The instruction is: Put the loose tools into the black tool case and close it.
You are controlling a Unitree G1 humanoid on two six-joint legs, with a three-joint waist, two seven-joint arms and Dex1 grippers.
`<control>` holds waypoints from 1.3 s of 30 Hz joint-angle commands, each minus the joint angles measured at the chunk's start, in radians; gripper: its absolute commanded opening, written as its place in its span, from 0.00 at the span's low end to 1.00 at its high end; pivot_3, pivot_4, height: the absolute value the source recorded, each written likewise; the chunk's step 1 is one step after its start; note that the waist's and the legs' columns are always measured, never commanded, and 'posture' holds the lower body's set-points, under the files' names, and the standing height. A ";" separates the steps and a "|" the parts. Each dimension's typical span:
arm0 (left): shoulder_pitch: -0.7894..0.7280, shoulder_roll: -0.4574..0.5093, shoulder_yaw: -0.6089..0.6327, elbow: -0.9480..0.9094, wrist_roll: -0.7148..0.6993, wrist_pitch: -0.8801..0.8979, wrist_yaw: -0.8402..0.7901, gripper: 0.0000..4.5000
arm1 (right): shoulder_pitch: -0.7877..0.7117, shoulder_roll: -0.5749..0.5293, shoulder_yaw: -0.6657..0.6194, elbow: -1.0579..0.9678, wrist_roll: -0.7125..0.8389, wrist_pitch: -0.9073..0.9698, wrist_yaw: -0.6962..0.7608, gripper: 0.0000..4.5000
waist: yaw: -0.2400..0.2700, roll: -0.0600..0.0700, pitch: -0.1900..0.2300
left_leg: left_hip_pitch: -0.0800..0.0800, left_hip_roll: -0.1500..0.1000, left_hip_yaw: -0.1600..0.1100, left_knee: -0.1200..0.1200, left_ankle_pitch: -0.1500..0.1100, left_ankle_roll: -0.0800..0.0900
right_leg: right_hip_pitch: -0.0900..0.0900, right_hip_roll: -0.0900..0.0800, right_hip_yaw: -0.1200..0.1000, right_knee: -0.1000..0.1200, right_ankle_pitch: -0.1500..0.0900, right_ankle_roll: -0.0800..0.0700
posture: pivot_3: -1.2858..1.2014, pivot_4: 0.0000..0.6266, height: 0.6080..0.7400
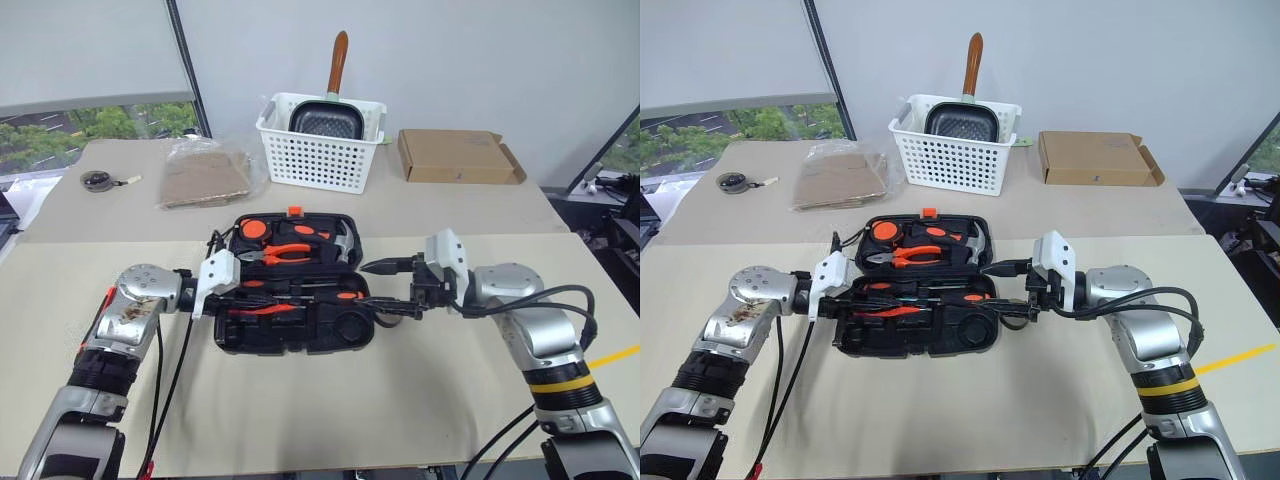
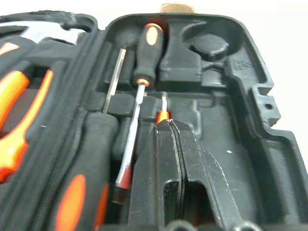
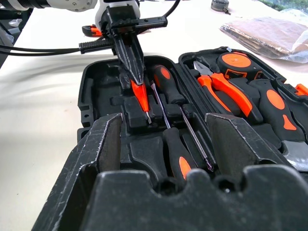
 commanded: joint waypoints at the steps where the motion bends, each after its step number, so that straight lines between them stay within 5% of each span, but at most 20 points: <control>1: -0.018 0.007 0.007 0.035 0.032 -0.043 0.011 0.01 | -0.012 -0.002 -0.017 -0.024 0.003 -0.020 -0.008 0.71 | 0.000 0.000 0.000 | 0.000 0.000 0.000 0.000 0.000 -0.001 | 0.000 0.000 0.000 0.000 0.000 0.000 | 0.52 0.24 0.70; 26: 0.007 -0.006 -0.071 0.199 0.202 -0.267 0.103 0.01 | -0.022 0.000 -0.006 -0.024 0.005 -0.016 -0.015 0.71 | 0.002 0.004 -0.003 | 0.006 0.000 -0.001 0.000 -0.002 0.004 | 0.004 -0.001 0.001 0.002 0.000 0.000 | 0.52 0.24 0.70; 32: 0.027 -0.017 0.048 0.103 0.053 -0.230 0.129 0.01 | -0.033 0.011 -0.013 -0.028 0.028 -0.008 -0.013 0.71 | -0.001 0.005 -0.003 | 0.007 0.001 -0.001 0.000 -0.002 0.004 | 0.003 -0.001 0.001 0.003 0.000 0.000 | 0.52 0.24 0.70; 39: 0.151 0.040 0.296 -0.172 -0.092 0.089 0.356 0.01 | -0.078 0.073 -0.035 -0.019 0.112 0.006 0.005 0.71 | -0.013 0.004 -0.002 | -0.001 0.001 0.000 0.000 0.001 -0.002 | -0.002 0.000 0.000 0.001 0.002 -0.003 | 0.52 0.24 0.70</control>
